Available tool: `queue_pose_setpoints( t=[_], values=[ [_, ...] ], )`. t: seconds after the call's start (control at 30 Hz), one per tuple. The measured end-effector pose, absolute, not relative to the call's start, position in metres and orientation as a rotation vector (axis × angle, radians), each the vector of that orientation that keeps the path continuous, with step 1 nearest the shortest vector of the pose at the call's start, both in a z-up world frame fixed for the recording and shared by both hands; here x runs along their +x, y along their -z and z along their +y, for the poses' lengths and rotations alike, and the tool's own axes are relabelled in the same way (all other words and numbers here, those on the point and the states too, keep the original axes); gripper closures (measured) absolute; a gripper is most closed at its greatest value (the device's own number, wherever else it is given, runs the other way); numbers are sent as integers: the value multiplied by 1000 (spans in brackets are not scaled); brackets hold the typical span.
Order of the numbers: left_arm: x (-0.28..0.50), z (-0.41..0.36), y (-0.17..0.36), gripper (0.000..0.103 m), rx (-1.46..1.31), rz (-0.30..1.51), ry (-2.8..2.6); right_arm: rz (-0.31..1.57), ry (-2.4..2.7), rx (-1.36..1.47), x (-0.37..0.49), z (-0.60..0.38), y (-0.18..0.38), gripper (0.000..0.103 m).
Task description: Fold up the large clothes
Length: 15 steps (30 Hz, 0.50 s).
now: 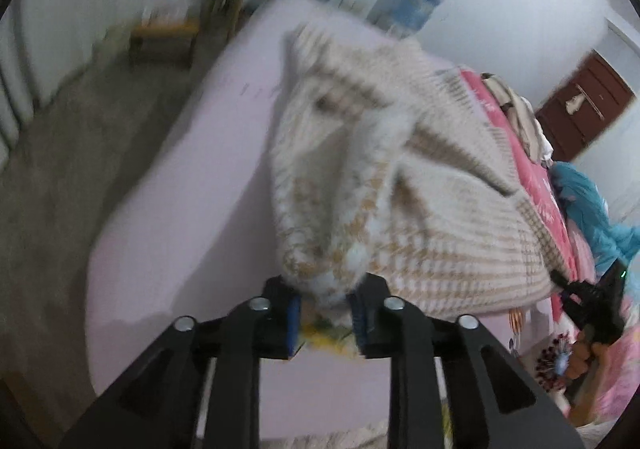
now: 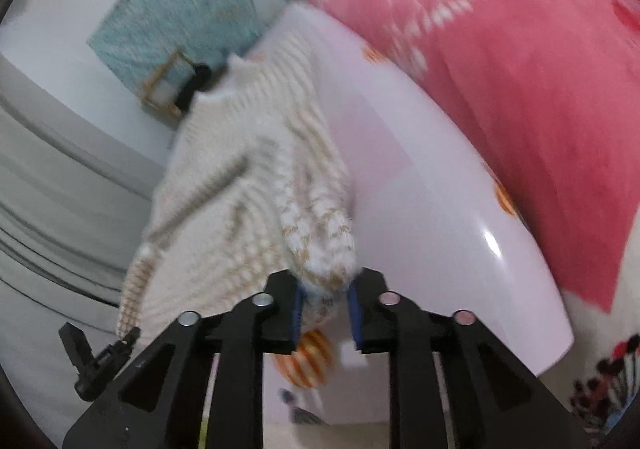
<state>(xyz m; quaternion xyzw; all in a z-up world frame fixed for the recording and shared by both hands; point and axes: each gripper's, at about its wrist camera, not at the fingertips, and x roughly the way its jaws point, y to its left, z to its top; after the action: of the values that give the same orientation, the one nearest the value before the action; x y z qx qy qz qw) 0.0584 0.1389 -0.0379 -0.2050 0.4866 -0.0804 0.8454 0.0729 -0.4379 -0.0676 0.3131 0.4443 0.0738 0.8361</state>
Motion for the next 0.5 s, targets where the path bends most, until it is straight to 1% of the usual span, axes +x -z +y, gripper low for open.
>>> queue_pose_setpoints(
  t=[0.03,0.07,0.1,0.17,0.23,0.33,0.4,0.5],
  values=[
    [56,143,39,72,-451,1033,167,950,-141,658,73,-441,68,66],
    [53,150,36,66,-459,1030,152,949,-129,654,72,-444,65,58],
    [48,156,30,63,-451,1010,129,932,-113,644,69,-450,59,55],
    [40,170,19,59,-434,961,93,901,-87,616,65,-458,46,46],
    [38,177,9,58,-413,921,61,856,-47,585,60,-464,32,41],
    [51,169,0,57,-347,871,61,814,-48,563,71,-464,22,40],
    [69,154,0,57,-303,878,95,813,-64,547,82,-457,22,40],
    [102,117,7,57,-147,906,109,820,-136,493,111,-430,21,40]
  ],
)
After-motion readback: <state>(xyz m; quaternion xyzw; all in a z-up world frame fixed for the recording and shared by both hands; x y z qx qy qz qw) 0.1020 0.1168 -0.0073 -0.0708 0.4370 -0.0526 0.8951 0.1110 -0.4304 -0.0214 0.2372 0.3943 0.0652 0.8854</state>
